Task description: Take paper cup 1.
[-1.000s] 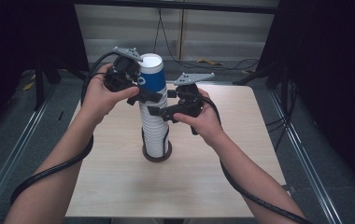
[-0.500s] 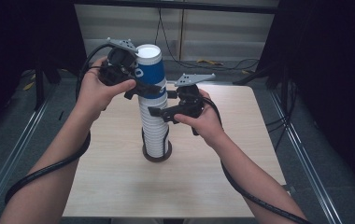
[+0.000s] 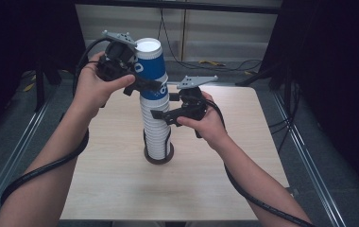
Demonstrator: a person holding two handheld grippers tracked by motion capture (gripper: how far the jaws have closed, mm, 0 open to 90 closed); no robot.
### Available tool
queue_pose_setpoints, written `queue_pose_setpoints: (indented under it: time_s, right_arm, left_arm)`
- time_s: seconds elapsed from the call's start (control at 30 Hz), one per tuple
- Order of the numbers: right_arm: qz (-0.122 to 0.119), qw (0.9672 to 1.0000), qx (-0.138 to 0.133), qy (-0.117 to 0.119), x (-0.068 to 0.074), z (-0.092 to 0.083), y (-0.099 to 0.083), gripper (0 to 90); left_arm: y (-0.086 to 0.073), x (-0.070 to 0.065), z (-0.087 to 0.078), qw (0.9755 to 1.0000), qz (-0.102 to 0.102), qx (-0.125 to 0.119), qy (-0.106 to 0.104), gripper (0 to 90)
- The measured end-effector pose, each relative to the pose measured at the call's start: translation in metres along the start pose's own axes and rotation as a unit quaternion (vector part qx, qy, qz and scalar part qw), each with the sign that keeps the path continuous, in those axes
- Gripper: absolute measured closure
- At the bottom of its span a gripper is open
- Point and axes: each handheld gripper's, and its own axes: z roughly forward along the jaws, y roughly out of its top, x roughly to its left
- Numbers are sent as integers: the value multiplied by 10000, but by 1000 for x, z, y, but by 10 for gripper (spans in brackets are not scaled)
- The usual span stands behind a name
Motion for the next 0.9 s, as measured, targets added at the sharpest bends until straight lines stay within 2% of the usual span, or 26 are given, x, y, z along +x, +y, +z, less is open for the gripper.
queue_pose_setpoints:
  time_s: [0.17,0.6,0.77,0.9]
  right_arm:
    - [-9,10000,8,0,0,0,0,143]
    - [-9,10000,4,23,-1,0,-1,144]
    - [-13,10000,13,14,-1,0,-3,143]
    - [-11,10000,26,6,-1,0,-3,143]
  left_arm:
    - [5,0,-3,10000,14,60,33,175]
    - [13,1,-9,10000,6,-38,91,177]
    - [14,1,-15,9998,-66,-120,108,177]
    - [16,0,-18,9998,-42,-62,161,178]
